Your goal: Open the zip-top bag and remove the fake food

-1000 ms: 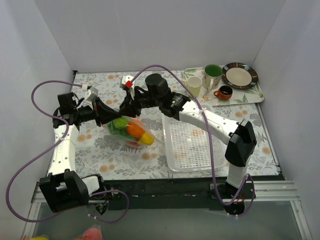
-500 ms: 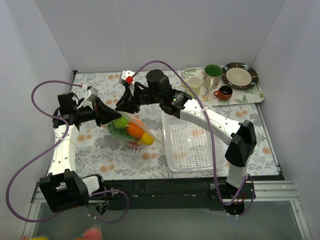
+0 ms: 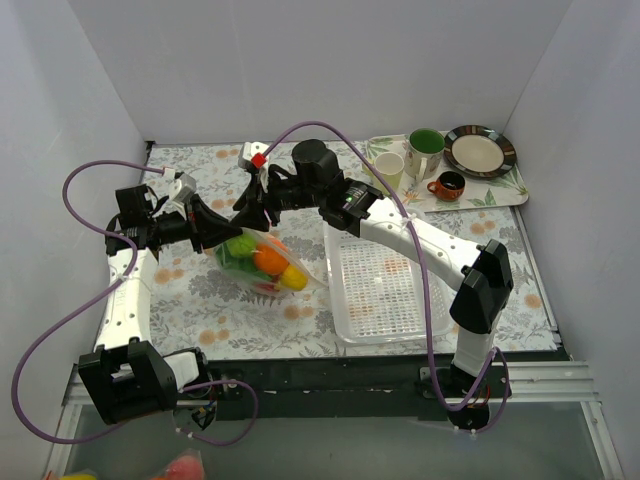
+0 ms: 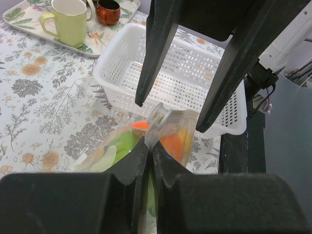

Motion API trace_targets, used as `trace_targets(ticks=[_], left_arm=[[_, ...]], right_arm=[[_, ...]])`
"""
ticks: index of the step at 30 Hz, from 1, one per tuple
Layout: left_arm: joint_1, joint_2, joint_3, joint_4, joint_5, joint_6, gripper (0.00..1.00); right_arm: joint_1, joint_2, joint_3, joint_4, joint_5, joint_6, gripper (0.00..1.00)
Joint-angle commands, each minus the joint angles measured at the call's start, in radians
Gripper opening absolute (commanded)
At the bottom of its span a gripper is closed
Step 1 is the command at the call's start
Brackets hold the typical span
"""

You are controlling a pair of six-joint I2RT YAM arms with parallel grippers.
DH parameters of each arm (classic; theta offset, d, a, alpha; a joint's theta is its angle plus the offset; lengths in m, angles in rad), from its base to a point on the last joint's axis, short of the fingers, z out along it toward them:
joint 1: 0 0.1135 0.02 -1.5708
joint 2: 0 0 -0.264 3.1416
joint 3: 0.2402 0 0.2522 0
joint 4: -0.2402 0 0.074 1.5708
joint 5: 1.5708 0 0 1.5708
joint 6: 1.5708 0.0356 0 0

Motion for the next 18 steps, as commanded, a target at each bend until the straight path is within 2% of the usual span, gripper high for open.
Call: trace_targets(ticks=[1, 2, 5, 18], left_arm=[[0.001, -0.005, 0.038, -0.008, 0.245, 0.013, 0.05], [0.001, -0.003, 0.038, -0.009, 0.245, 0.013, 0.05], [0.001, -0.003, 0.036, -0.011, 0.246, 0.016, 0.05], [0.001, 0.000, 0.039, -0.014, 0.246, 0.020, 0.05]], right_arm=[[0.006, -0.009, 0.016, 0.008, -0.011, -0.002, 0.48], [0.006, -0.009, 0.016, 0.009, -0.011, -0.003, 0.48], [0.006, -0.007, 0.017, 0.005, -0.011, 0.000, 0.37], [0.006, 0.002, -0.003, 0.000, -0.012, 0.003, 0.34]])
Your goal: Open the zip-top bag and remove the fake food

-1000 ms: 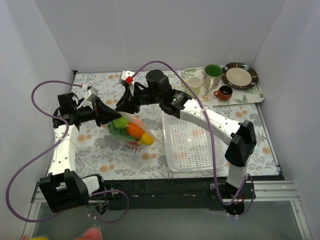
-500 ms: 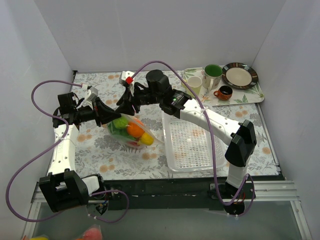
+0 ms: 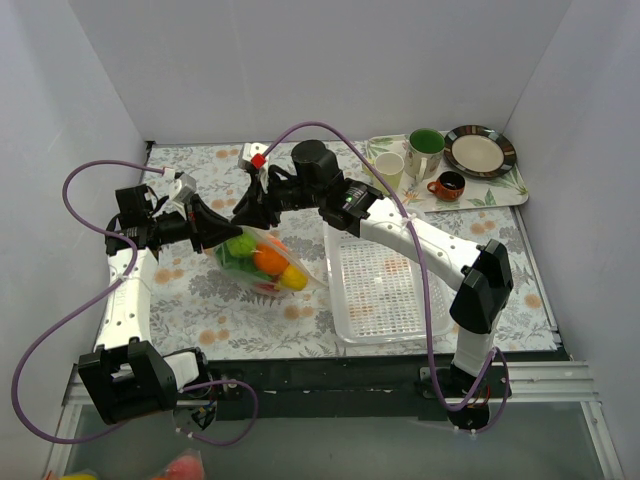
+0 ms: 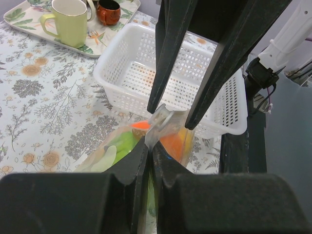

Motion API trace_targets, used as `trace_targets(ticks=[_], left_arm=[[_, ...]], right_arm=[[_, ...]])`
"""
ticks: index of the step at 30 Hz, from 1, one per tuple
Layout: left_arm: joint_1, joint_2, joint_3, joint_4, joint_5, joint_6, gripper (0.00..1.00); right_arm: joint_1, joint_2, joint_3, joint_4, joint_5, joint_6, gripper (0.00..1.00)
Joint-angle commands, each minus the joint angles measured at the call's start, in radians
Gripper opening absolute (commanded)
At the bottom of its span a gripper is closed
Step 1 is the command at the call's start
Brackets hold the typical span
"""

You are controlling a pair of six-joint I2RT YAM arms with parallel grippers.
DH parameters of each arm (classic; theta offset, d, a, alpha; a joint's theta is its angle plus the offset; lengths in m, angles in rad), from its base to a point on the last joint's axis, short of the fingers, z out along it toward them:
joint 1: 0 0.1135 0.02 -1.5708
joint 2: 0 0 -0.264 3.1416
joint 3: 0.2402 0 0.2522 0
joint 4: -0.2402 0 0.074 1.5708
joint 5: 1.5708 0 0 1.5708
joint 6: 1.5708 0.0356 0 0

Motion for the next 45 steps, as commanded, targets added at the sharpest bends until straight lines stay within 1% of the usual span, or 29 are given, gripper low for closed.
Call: trace_targets(ticks=[1, 9, 13, 14, 16, 19, 20, 22, 30, 33, 34, 41, 45], left_arm=[[0.000, -0.001, 0.038, -0.013, 0.246, 0.017, 0.05], [0.000, -0.001, 0.038, -0.026, 0.247, 0.027, 0.05], [0.000, -0.001, 0.041, -0.027, 0.250, 0.031, 0.05], [0.000, -0.001, 0.039, -0.029, 0.250, 0.030, 0.05], [0.000, -0.001, 0.039, -0.032, 0.251, 0.033, 0.05], [0.000, 0.001, 0.039, -0.035, 0.248, 0.037, 0.05], [-0.001, 0.001, 0.041, -0.038, 0.245, 0.039, 0.05], [-0.001, 0.001, 0.039, -0.041, 0.243, 0.043, 0.05], [0.000, -0.002, 0.045, -0.056, 0.242, 0.054, 0.05], [0.000, 0.002, 0.059, -0.050, 0.234, 0.054, 0.05], [0.000, 0.010, 0.064, -0.046, 0.225, 0.050, 0.04], [0.002, 0.061, 0.131, -0.050, 0.216, 0.060, 0.03], [0.003, 0.059, 0.136, -0.046, 0.197, 0.060, 0.03]], right_arm=[[0.008, 0.000, -0.005, 0.010, -0.011, 0.003, 0.34], [0.008, -0.001, -0.025, 0.019, -0.014, 0.003, 0.33], [0.008, 0.000, -0.024, 0.016, -0.014, 0.003, 0.27], [0.008, 0.002, -0.024, 0.016, -0.014, 0.004, 0.23], [0.008, -0.001, -0.025, 0.019, -0.016, 0.003, 0.21], [0.008, -0.006, -0.030, 0.025, -0.014, 0.003, 0.12], [0.006, -0.006, -0.030, 0.027, -0.014, 0.003, 0.06], [0.008, -0.007, -0.027, 0.027, -0.010, 0.003, 0.01], [0.006, -0.003, -0.034, 0.028, -0.001, 0.006, 0.01], [0.006, -0.032, -0.079, 0.022, 0.025, -0.007, 0.01], [0.008, -0.043, -0.125, 0.033, 0.032, -0.010, 0.01], [0.008, -0.136, -0.275, 0.031, 0.105, -0.060, 0.01], [0.004, -0.173, -0.317, 0.036, 0.137, -0.073, 0.01]])
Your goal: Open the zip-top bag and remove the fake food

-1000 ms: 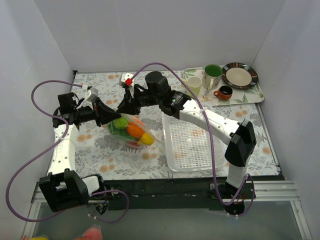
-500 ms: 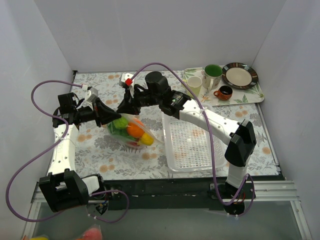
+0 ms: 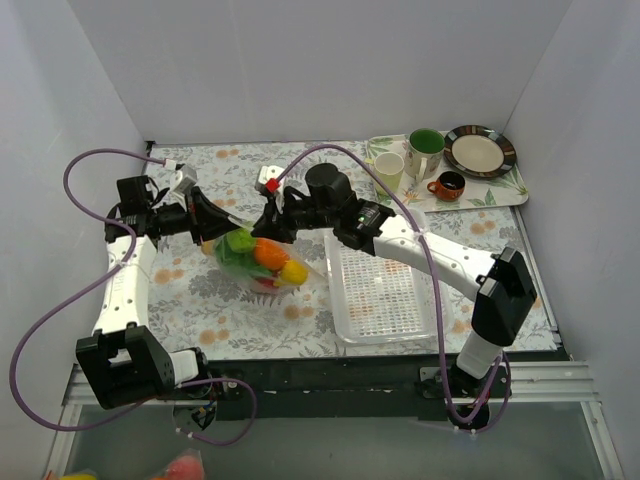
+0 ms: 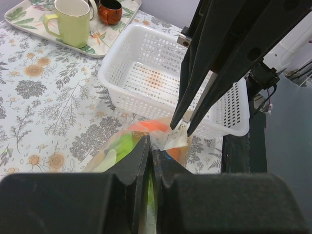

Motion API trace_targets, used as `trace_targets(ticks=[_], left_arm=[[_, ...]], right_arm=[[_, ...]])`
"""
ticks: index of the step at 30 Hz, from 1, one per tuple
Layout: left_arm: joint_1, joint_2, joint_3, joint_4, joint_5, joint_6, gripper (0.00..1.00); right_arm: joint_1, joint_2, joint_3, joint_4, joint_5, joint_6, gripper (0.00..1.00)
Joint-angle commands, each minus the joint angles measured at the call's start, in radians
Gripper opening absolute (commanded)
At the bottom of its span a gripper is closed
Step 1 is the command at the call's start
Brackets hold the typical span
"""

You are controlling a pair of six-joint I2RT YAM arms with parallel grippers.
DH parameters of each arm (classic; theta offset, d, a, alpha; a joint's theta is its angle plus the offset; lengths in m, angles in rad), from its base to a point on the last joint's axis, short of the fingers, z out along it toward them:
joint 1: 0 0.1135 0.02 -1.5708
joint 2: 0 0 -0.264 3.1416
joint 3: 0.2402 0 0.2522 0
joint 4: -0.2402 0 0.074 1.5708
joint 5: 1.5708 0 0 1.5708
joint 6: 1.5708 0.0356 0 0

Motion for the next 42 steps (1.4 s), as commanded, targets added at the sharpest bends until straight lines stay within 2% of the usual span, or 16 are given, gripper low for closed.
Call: trace_targets(ticks=[1, 6, 12, 17, 23, 27, 33, 35, 40, 42], left_arm=[[0.010, -0.019, 0.057, 0.024, 0.201, 0.011, 0.03], [0.035, -0.015, 0.065, 0.114, 0.206, -0.064, 0.02], [0.136, 0.025, 0.098, 0.248, 0.223, -0.165, 0.02], [0.226, 0.102, 0.150, 0.246, 0.243, -0.167, 0.01], [0.253, 0.096, 0.149, 0.234, 0.227, -0.138, 0.01], [0.265, 0.100, 0.152, 0.242, 0.223, -0.141, 0.01], [0.291, 0.125, 0.180, 0.242, 0.230, -0.142, 0.01], [0.291, 0.136, 0.186, 0.240, 0.236, -0.125, 0.01], [0.277, 0.201, 0.272, 0.231, 0.260, -0.118, 0.01], [0.269, 0.215, 0.298, 0.228, 0.253, -0.124, 0.01]], right_arm=[[0.003, -0.056, -0.058, -0.046, 0.039, -0.028, 0.01], [0.001, -0.087, -0.106, -0.058, 0.055, -0.041, 0.01], [-0.002, -0.179, -0.270, -0.026, 0.111, -0.035, 0.01], [-0.003, -0.239, -0.391, 0.014, 0.130, -0.015, 0.01], [-0.003, -0.239, -0.425, 0.018, 0.141, -0.007, 0.01], [-0.005, -0.216, -0.436, 0.014, 0.205, -0.016, 0.01], [-0.022, -0.141, -0.401, 0.027, 0.286, -0.027, 0.01], [-0.031, -0.092, -0.333, 0.053, 0.317, -0.033, 0.01], [-0.035, 0.043, -0.075, 0.112, 0.562, -0.065, 0.01], [-0.035, 0.069, -0.019, 0.141, 0.634, -0.094, 0.01]])
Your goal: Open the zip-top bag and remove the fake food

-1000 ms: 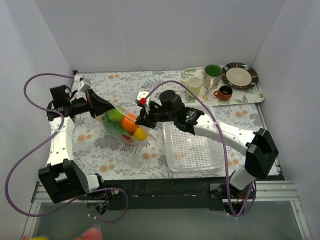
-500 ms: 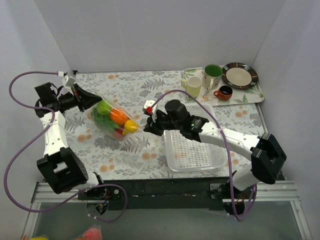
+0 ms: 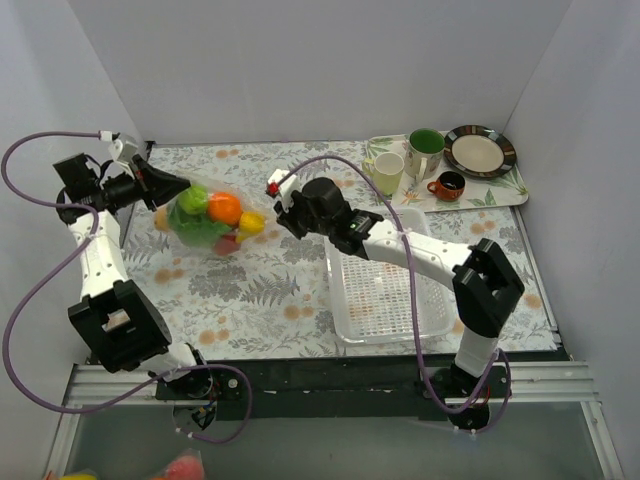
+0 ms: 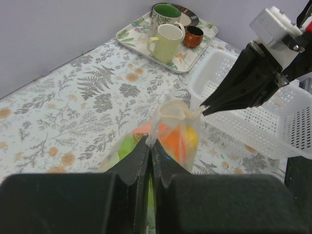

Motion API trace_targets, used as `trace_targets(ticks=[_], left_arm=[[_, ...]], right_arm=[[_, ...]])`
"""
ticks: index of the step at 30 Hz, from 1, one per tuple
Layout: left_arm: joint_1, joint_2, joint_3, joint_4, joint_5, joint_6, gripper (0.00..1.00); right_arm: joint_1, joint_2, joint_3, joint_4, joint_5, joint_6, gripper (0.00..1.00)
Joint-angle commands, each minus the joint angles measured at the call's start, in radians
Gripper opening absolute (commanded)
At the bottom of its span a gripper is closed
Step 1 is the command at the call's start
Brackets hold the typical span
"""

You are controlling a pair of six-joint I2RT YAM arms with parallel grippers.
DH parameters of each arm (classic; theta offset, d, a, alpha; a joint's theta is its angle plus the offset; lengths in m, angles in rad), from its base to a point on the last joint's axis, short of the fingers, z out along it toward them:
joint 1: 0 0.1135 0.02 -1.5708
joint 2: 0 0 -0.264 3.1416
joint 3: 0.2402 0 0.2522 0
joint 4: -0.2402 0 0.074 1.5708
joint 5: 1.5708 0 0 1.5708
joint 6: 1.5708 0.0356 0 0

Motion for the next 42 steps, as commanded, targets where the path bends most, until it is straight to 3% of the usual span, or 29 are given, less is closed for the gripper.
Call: trace_targets(ticks=[1, 5, 8, 15, 21, 22, 25, 26, 30, 33, 38, 42], left_arm=[[-0.009, 0.015, 0.092, 0.026, 0.239, 0.005, 0.01], [-0.008, 0.006, 0.070, 0.013, 0.238, 0.000, 0.04], [-0.009, -0.037, -0.057, 0.009, 0.230, 0.000, 0.09], [-0.009, -0.220, -0.381, 0.000, 0.172, 0.010, 0.33], [-0.014, -0.286, -0.512, -0.066, 0.196, 0.000, 0.54], [-0.014, -0.283, -0.512, -0.089, 0.198, -0.001, 0.65], [-0.014, -0.261, -0.483, -0.268, 0.196, 0.068, 0.75], [-0.014, -0.236, -0.472, -0.349, 0.189, 0.209, 0.92], [-0.022, -0.136, -0.414, -0.898, 0.130, 0.783, 0.98], [-0.023, -0.061, -0.322, -0.902, 0.107, 0.703, 0.98], [-0.023, -0.027, -0.074, -0.902, 0.104, 0.567, 0.98], [-0.023, -0.074, 0.033, -0.901, 0.087, 0.528, 0.98]], right_arm=[[-0.007, 0.050, 0.180, 0.091, 0.234, -0.062, 0.01], [-0.007, 0.059, 0.194, 0.117, 0.266, -0.095, 0.01], [-0.004, 0.033, 0.128, 0.098, 0.231, -0.061, 0.01], [0.037, -0.107, -0.226, 0.106, 0.132, 0.037, 0.01], [0.088, -0.200, -0.355, 0.085, 0.167, 0.109, 0.01], [0.089, -0.217, -0.375, 0.085, 0.170, 0.119, 0.01], [0.094, -0.243, -0.387, 0.071, 0.176, 0.160, 0.04], [0.096, -0.246, -0.383, 0.053, 0.190, 0.169, 0.08], [0.114, -0.248, -0.332, -0.021, 0.268, 0.211, 0.29], [0.129, -0.237, -0.276, -0.098, 0.314, 0.224, 0.41], [0.166, -0.251, -0.231, -0.188, 0.381, 0.261, 0.49], [0.181, -0.327, -0.255, -0.193, 0.351, 0.290, 0.54]])
